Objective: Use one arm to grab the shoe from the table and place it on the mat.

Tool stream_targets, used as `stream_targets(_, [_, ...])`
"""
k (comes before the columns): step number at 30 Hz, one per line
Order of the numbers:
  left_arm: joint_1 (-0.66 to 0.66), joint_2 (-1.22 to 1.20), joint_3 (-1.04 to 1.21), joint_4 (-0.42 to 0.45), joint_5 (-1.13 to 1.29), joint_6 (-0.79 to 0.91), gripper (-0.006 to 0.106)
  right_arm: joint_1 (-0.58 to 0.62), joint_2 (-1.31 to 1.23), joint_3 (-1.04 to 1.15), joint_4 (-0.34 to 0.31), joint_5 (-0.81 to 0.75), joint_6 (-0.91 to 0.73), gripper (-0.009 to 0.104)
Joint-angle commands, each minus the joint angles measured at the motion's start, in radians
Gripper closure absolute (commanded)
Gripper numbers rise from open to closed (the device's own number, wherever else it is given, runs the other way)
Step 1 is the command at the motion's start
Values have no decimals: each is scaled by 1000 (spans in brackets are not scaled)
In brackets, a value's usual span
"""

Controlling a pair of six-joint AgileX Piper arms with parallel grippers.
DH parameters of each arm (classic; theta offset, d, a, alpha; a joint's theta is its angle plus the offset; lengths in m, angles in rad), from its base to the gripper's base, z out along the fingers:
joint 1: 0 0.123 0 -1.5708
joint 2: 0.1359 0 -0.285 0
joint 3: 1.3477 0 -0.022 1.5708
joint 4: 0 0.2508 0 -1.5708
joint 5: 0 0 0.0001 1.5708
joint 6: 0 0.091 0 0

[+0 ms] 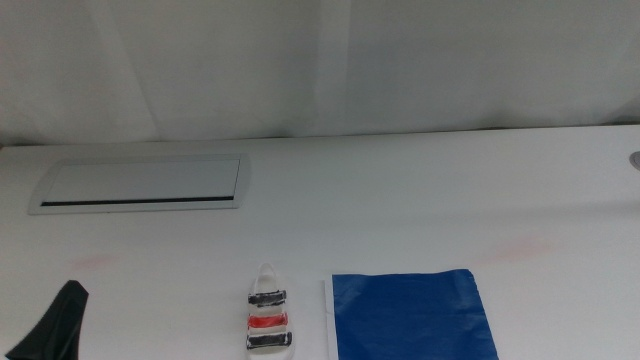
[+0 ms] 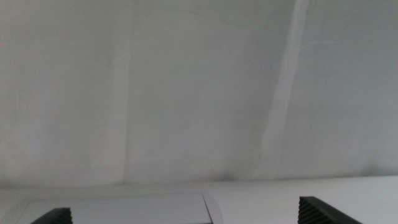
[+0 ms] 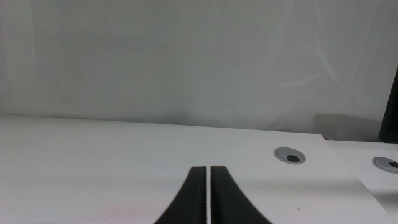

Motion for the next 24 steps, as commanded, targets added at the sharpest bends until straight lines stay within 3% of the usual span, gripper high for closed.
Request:
stream_targets(1, [2, -3, -42, -9, 52, -17, 9, 4, -12, 39, -10, -4, -7, 98])
stream_targets(7, [2, 35, -296, -35, 388, -33, 9, 4, -12, 39, -10, -4, -7, 98])
stream_targets(10, [2, 86, -390, -117, 467, -31, 9, 4, -12, 39, -10, -4, -7, 98])
stream_targets(18, [2, 308, -570, -484, 587, 304, 9, 4, -12, 39, -10, -4, -7, 98])
stream_targets(24, [2, 492, -723, -535, 701, 359, 9, 4, -12, 39, -10, -4, -7, 98])
